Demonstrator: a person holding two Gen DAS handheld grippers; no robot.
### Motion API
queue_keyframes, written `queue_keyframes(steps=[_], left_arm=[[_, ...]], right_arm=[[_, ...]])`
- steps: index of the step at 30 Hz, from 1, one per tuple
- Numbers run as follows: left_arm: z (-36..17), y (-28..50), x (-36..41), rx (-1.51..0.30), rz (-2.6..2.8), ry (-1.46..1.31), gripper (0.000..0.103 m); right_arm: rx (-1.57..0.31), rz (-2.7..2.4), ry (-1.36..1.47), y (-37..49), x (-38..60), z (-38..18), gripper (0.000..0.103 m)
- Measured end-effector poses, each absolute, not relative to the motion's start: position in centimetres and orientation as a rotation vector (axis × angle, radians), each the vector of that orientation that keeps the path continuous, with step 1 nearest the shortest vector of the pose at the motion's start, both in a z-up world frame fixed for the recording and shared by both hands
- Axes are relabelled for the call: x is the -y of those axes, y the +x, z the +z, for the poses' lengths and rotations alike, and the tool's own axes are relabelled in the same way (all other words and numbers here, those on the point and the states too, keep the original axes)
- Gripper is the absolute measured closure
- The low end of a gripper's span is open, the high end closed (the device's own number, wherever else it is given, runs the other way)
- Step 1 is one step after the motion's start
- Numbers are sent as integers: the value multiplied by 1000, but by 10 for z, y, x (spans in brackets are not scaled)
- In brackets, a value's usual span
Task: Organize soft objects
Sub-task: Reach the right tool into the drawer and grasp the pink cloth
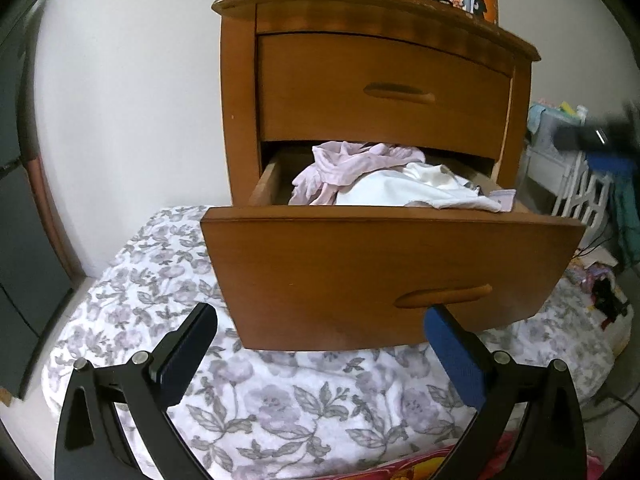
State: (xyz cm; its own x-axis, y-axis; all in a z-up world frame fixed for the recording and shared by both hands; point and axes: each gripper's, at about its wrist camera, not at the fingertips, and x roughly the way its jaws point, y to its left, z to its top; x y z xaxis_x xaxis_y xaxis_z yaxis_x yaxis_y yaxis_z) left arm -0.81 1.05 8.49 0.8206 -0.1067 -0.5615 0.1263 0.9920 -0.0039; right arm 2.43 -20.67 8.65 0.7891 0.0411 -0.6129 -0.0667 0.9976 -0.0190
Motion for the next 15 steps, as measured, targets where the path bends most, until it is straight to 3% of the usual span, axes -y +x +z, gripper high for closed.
queue_keyframes(steps=[15], left_arm=[[80, -3, -10, -629, -51, 65, 0]], right_arm=[[-843, 120, -205, 124, 168, 72, 0]])
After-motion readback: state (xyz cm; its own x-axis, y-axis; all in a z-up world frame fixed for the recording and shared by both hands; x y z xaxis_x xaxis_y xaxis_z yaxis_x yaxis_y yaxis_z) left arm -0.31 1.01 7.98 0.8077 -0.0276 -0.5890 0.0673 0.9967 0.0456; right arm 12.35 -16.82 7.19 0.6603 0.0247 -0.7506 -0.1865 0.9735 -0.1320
